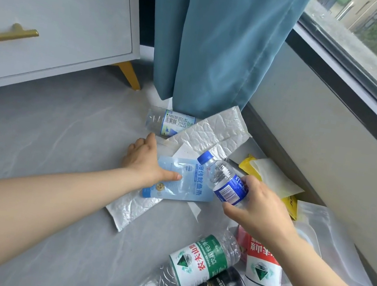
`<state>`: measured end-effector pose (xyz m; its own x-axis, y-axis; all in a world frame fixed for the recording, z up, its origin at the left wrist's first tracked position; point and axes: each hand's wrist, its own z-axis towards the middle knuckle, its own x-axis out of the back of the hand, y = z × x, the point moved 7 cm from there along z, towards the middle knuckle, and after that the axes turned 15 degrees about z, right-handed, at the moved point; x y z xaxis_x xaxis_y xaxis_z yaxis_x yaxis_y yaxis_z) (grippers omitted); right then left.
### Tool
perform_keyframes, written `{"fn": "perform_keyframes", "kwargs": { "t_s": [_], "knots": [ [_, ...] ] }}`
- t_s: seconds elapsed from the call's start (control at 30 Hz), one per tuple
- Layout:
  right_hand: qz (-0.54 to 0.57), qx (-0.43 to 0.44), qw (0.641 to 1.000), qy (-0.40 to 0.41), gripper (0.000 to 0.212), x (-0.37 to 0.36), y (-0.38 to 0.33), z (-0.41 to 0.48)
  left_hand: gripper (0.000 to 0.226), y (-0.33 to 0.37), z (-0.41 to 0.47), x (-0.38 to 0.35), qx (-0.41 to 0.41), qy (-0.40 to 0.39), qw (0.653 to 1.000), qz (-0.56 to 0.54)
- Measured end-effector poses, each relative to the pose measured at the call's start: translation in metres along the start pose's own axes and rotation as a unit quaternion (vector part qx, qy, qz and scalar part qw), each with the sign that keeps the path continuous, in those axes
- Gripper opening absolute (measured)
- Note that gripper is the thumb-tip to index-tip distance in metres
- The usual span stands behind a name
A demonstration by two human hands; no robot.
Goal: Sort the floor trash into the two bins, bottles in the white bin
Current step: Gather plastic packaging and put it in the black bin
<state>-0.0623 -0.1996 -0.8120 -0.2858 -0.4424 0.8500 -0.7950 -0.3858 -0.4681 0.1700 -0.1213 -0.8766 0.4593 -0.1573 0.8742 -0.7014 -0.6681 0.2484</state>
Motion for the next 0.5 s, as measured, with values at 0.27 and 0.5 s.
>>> {"fn": "perform_keyframes", "kwargs": {
  "t_s": [0.27,0.5],
  "knots": [
    [-0.004,0.002,1.000,0.003,0.046,-0.002,0.001,0.002,0.103,0.012,0.000,-0.012,-0.002,0.000,1.000,0.007],
    [-0.008,-0.001,1.000,0.011,0.044,0.000,0.002,0.002,0.091,0.010,-0.005,-0.016,-0.016,-0.022,0.996,-0.087]
  ]
}}
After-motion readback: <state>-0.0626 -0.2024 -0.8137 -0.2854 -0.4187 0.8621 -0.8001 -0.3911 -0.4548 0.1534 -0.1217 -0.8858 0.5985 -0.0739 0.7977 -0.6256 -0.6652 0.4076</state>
